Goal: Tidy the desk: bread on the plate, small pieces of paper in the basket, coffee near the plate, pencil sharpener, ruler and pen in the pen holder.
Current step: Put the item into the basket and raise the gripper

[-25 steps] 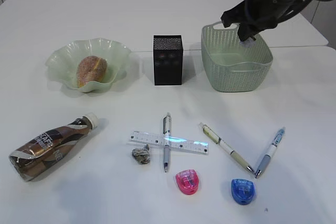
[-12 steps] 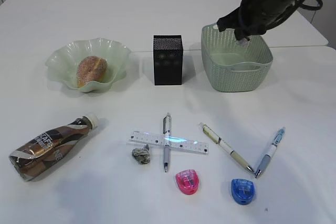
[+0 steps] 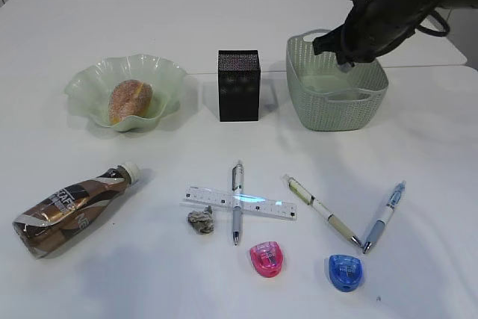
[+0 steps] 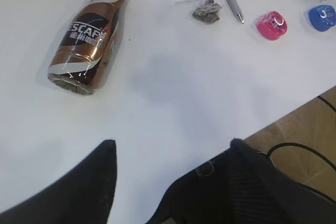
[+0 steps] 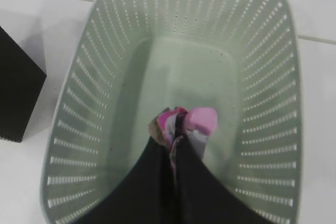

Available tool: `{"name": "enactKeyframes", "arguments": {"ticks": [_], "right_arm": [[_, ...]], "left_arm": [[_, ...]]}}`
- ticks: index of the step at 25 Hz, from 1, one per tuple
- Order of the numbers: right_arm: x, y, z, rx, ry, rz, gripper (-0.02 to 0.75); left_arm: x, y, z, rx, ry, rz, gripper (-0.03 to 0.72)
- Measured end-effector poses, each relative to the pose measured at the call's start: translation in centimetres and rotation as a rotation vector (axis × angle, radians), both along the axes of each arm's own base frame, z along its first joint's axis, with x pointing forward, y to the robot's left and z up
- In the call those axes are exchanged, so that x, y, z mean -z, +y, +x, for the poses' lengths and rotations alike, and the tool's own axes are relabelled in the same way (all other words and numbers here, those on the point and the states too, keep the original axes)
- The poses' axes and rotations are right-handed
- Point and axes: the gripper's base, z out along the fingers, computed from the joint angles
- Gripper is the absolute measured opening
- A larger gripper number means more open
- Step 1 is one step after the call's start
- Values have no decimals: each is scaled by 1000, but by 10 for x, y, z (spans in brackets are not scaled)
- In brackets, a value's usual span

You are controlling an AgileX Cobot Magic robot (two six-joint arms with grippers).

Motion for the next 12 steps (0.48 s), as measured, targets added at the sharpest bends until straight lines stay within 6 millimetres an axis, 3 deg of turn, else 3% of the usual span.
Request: {"name": "enactKeyframes", "arguments": {"ticks": [5,12], "right_arm": [[17,2,8,-7,-21,7,28],[21,3,13,-14,-61,16,41]], "left_arm": [[0,0,0,0,0,0,468],[0,0,0,0,0,0,468]]}}
